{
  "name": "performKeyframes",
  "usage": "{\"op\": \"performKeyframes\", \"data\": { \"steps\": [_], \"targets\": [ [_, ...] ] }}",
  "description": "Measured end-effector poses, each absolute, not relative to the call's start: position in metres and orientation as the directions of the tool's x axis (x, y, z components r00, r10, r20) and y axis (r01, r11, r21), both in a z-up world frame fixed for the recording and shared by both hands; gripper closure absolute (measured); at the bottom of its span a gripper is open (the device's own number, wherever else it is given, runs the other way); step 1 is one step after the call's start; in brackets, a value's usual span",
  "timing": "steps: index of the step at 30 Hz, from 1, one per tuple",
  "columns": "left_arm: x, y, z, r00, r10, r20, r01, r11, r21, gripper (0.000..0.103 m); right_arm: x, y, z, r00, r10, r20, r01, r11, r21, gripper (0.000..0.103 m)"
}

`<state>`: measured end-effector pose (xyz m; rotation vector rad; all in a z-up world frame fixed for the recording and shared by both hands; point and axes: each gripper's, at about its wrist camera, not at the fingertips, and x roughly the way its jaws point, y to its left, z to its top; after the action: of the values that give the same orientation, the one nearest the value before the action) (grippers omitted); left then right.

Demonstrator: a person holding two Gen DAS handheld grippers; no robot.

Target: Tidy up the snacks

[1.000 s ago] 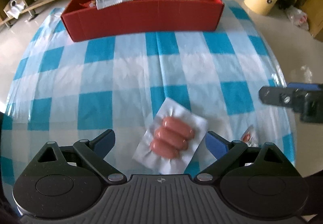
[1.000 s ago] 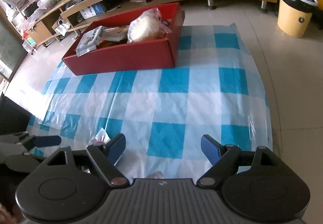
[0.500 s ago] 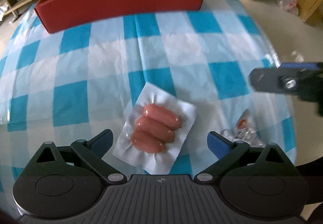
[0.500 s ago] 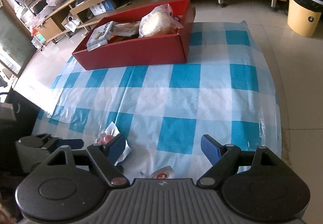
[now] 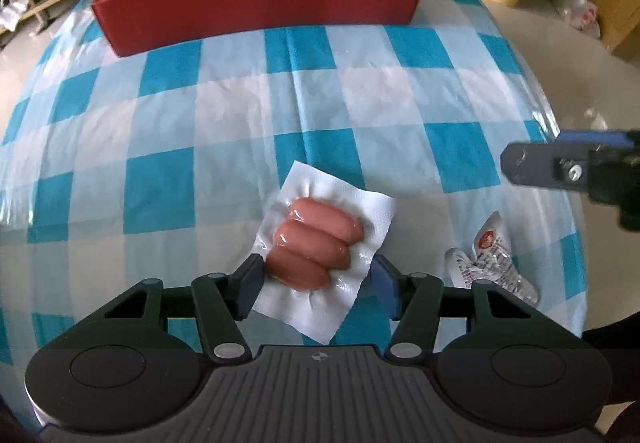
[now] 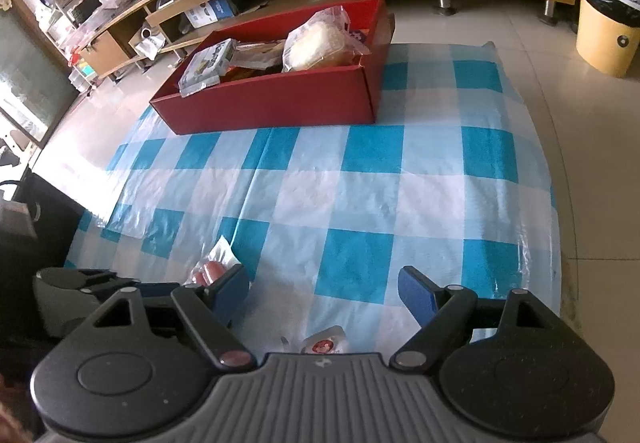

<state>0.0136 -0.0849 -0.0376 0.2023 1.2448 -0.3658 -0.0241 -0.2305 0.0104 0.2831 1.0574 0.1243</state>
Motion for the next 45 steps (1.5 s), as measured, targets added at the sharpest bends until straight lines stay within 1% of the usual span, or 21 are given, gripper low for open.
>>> {"op": "performKeyframes", "data": {
  "steps": [4,7,9,11,13,14,15,18,22,25,27,29,30,33,35,38,40,41,42,44,45],
  "targets": [
    [0.014,-0.080,-0.037,0.273,-0.159,-0.949,0.359,0.932,-0.053,0.039,-0.024,-0.227,0.002,0.461,0.225,-0.858,0.029,0.963,0.268,0.023],
    [0.014,-0.075,-0.032,0.286,-0.174,-0.942,0.351,0.934,-0.066,0.041,-0.025,-0.221,-0.005,0.434,0.223,-0.873,0.017,0.967,0.255,0.023],
    [0.013,-0.072,-0.027,0.297,-0.192,-0.935,0.346,0.935,-0.082,0.047,-0.026,-0.216,-0.010,0.415,0.226,-0.881,-0.002,0.969,0.247,0.023],
    [0.012,-0.071,-0.022,0.310,-0.205,-0.928,0.352,0.932,-0.088,0.050,-0.026,-0.209,-0.014,0.395,0.228,-0.890,-0.027,0.971,0.236,0.023],
    [0.010,-0.073,-0.022,0.308,-0.202,-0.930,0.379,0.923,-0.075,0.045,-0.026,-0.202,-0.020,0.369,0.227,-0.901,-0.049,0.973,0.225,0.023],
    [0.010,-0.073,-0.024,0.302,-0.201,-0.932,0.373,0.924,-0.078,0.033,-0.027,-0.199,-0.023,0.358,0.227,-0.906,-0.057,0.974,0.221,0.023],
    [0.010,-0.072,-0.028,0.301,-0.182,-0.936,0.360,0.931,-0.065,0.026,-0.027,-0.196,-0.026,0.347,0.226,-0.910,-0.066,0.974,0.217,0.023],
    [0.012,-0.067,-0.035,0.279,-0.163,-0.946,0.355,0.933,-0.056,0.018,-0.029,-0.193,-0.031,0.327,0.225,-0.918,-0.079,0.974,0.210,0.023],
    [0.009,-0.055,-0.040,0.263,-0.173,-0.949,0.322,0.943,-0.082,0.014,-0.032,-0.193,-0.039,0.305,0.217,-0.927,-0.081,0.976,0.202,0.023],
    [0.010,-0.053,-0.045,0.276,-0.155,-0.949,0.311,0.948,-0.064,0.007,-0.034,-0.191,-0.043,0.298,0.210,-0.931,-0.101,0.977,0.188,0.020],
    [0.008,-0.047,-0.050,0.256,-0.143,-0.956,0.252,0.965,-0.077,0.006,-0.035,-0.191,-0.043,0.300,0.208,-0.931,-0.105,0.977,0.184,0.020],
    [0.006,-0.039,-0.056,0.229,-0.181,-0.956,0.179,0.974,-0.142,0.006,-0.035,-0.190,-0.042,0.298,0.205,-0.932,-0.115,0.977,0.178,0.019],
    [0.006,-0.037,-0.058,0.228,-0.192,-0.954,0.147,0.976,-0.161,0.003,-0.035,-0.189,-0.043,0.297,0.206,-0.932,-0.123,0.977,0.177,0.018],
    [0.010,-0.039,-0.059,0.245,-0.193,-0.950,0.068,0.981,-0.182,0.000,-0.034,-0.181,-0.044,0.297,0.186,-0.937,-0.157,0.977,0.145,0.017],
    [0.014,-0.043,-0.059,0.255,-0.173,-0.951,0.015,0.984,-0.175,0.000,-0.034,-0.175,-0.045,0.294,0.173,-0.940,-0.179,0.976,0.124,0.014],
    [0.022,-0.053,-0.060,0.263,-0.114,-0.958,-0.012,0.993,-0.122,0.001,-0.035,-0.172,-0.046,0.294,0.165,-0.941,-0.197,0.974,0.109,0.013],
    [0.023,-0.060,-0.060,0.274,-0.082,-0.958,-0.009,0.996,-0.088,0.005,-0.036,-0.174,-0.046,0.297,0.171,-0.939,-0.198,0.973,0.114,0.013],
    [0.022,-0.064,-0.058,0.286,-0.069,-0.956,0.003,0.997,-0.071,0.012,-0.037,-0.174,-0.045,0.300,0.173,-0.938,-0.200,0.973,0.115,0.014],
    [0.020,-0.066,-0.055,0.296,-0.062,-0.953,0.018,0.998,-0.059,0.024,-0.037,-0.175,-0.045,0.302,0.175,-0.937,-0.203,0.972,0.116,0.015],
    [0.019,-0.069,-0.051,0.310,-0.055,-0.949,0.037,0.998,-0.045,0.033,-0.039,-0.177,-0.044,0.310,0.172,-0.935,-0.206,0.972,0.111,0.021],
    [0.019,-0.067,-0.050,0.302,-0.070,-0.951,0.039,0.997,-0.061,0.035,-0.039,-0.178,-0.043,0.314,0.171,-0.934,-0.205,0.973,0.109,0.022]
  ]
}}
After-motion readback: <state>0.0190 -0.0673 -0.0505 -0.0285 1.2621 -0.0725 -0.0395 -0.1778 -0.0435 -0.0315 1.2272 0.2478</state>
